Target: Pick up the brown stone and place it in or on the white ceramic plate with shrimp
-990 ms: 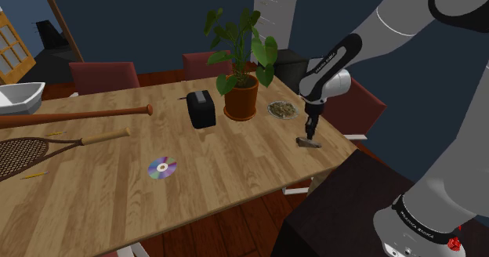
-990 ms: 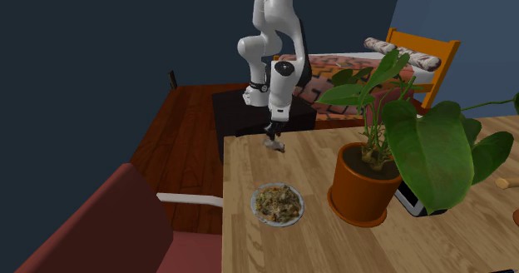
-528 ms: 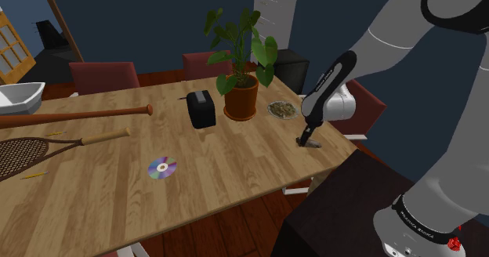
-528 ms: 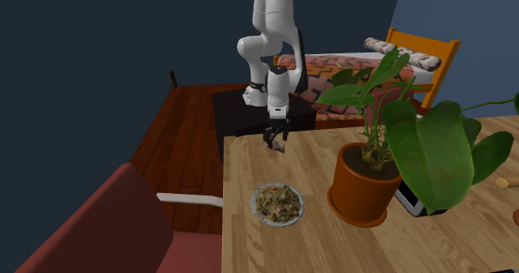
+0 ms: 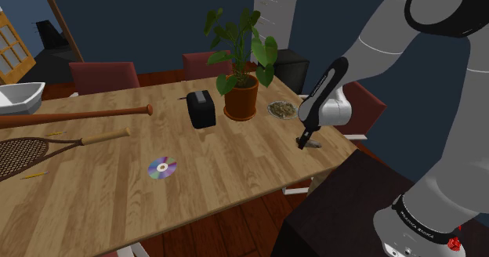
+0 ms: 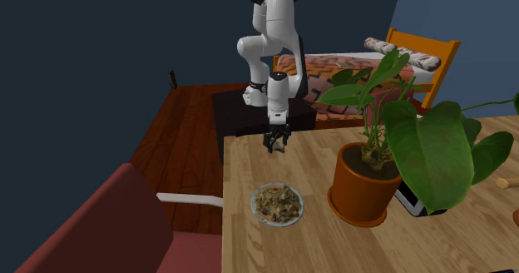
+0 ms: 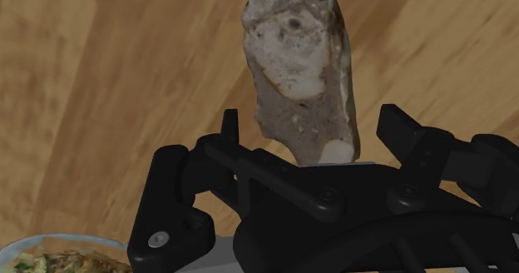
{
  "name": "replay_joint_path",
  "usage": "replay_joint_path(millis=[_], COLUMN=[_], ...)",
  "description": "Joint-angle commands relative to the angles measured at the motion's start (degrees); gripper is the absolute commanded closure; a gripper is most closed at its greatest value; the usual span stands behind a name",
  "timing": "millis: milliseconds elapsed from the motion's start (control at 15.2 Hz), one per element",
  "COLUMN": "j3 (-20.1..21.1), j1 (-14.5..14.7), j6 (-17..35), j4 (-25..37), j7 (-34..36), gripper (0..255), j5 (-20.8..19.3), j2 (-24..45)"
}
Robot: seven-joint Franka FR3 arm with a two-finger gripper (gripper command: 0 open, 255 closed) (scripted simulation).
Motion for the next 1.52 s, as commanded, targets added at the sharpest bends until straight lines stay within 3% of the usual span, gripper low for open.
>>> replay_joint_path(millis=[0, 132, 198, 792, 1452], j3=[0.05, 0.05, 0.05, 0.05, -7.79], j1=[-0.05, -0.05, -0.04, -0.05, 6.41], j6=[0.05, 0.05, 0.05, 0.05, -7.36], j4=[0.01, 0.01, 0.0, 0.01, -2.56], j7=[-0.03, -0.03, -0.02, -0.03, 5.44], gripper=[0, 0, 255, 255, 255], j5=[0.03, 0.03, 0.03, 0.03, -6.48], j2=[0.05, 0.05, 0.04, 0.05, -9.69])
